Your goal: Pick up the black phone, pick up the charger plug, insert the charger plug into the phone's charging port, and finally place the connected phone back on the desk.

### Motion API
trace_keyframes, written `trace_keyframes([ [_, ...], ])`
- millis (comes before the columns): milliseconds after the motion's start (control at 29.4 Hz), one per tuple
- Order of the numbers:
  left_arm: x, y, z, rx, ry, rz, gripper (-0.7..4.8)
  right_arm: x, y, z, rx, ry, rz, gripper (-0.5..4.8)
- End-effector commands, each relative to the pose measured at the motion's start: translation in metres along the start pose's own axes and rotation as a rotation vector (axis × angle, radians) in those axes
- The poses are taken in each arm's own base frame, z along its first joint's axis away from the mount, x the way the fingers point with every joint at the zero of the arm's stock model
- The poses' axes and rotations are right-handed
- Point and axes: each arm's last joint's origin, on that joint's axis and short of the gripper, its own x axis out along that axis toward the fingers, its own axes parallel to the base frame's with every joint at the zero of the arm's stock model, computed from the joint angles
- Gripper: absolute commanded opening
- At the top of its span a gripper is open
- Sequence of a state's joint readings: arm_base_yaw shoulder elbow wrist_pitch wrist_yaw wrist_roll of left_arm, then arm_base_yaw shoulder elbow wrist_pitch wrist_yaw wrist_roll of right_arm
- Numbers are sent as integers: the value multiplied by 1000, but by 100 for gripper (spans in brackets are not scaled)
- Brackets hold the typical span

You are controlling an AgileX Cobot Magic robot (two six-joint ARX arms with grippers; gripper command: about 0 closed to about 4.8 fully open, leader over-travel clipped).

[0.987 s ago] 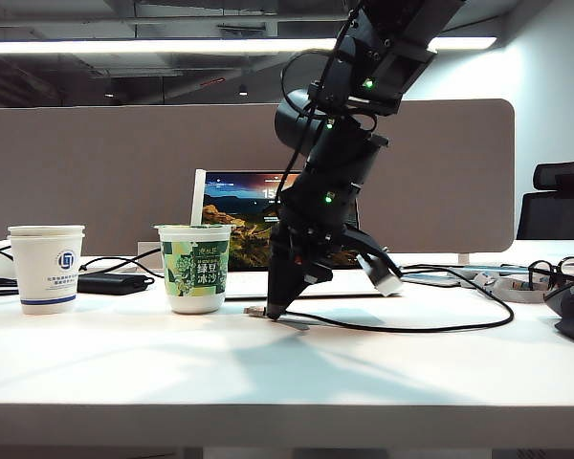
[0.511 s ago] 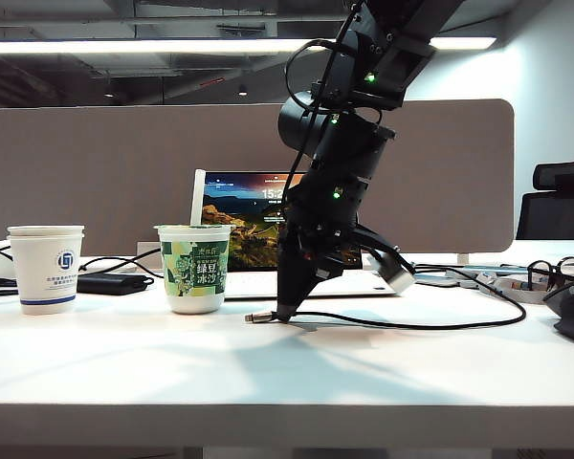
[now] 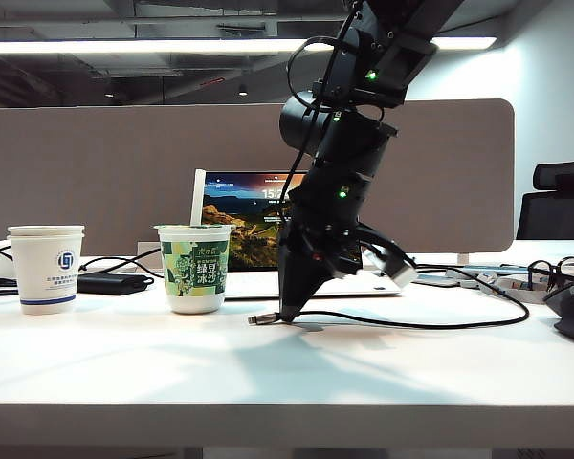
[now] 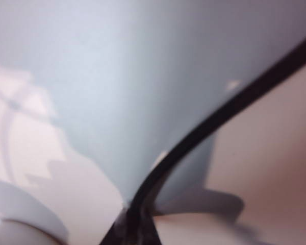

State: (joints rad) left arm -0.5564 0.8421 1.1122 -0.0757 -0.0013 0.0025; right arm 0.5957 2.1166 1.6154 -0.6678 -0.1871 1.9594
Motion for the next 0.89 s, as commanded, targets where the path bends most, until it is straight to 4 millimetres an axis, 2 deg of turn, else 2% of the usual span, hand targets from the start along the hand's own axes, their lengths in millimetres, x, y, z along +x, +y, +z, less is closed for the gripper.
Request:
trace_keyframes([
  [34, -3, 0, 7, -3, -51, -5, -6, -10, 1, -2, -119, 2, 14, -8],
  [374, -3, 0, 8, -3, -54, -5, -6, -28, 3, -6, -379, 25, 56, -7],
  [885, -3, 0, 8, -3, -54, -5, -6, -28, 1, -5, -375, -9, 34, -7],
])
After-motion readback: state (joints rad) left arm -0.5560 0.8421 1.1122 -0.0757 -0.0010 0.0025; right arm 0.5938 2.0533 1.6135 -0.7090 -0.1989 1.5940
